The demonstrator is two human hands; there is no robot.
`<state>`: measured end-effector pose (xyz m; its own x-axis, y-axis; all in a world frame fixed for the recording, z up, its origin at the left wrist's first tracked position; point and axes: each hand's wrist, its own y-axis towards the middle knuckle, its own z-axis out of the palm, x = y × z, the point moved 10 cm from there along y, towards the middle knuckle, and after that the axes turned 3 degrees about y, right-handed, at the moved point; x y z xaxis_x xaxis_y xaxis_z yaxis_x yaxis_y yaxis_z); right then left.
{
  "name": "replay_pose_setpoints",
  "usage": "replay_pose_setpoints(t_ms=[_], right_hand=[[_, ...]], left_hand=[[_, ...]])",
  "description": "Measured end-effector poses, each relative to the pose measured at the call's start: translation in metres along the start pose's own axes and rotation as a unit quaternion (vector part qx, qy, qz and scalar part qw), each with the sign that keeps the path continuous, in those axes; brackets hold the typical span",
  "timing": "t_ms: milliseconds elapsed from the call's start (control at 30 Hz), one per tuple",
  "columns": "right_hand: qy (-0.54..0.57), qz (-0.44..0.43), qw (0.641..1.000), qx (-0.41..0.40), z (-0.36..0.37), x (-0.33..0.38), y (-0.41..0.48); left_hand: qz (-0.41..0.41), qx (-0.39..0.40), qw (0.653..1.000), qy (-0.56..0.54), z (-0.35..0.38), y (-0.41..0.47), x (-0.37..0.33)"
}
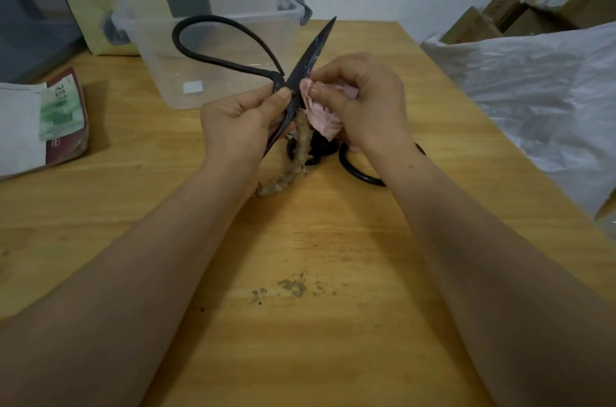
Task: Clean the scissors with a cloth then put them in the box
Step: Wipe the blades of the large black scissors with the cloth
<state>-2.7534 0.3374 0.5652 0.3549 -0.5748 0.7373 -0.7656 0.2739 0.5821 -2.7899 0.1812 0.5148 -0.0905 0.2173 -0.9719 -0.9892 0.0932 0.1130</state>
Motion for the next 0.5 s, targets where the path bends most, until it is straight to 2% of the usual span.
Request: replay_pose_setpoints(t_ms=[100, 167, 267, 500], right_hand=[[0.045, 0.079, 0.995, 0.044, 0.004, -0.018, -0.001], [0.022, 0.1, 0.991, 0.085, 0.01, -0.023, -0.004], [-0.027, 0.088, 0.989, 0.118, 0.016, -0.021, -0.005], [0.03, 0.078, 0.989, 0.123, 0.014, -0.012, -0.005]], left_hand=[[0.003, 0.01, 1.0, 0.0, 0.002, -0.001, -0.001], [0.006, 0.02, 1.0, 0.002, 0.005, -0.002, -0.002], [0.009, 0.031, 0.999, 0.002, 0.008, -0.003, -0.003], [-0.009, 0.028, 1.0, -0.004, 0.007, 0.0, 0.002]])
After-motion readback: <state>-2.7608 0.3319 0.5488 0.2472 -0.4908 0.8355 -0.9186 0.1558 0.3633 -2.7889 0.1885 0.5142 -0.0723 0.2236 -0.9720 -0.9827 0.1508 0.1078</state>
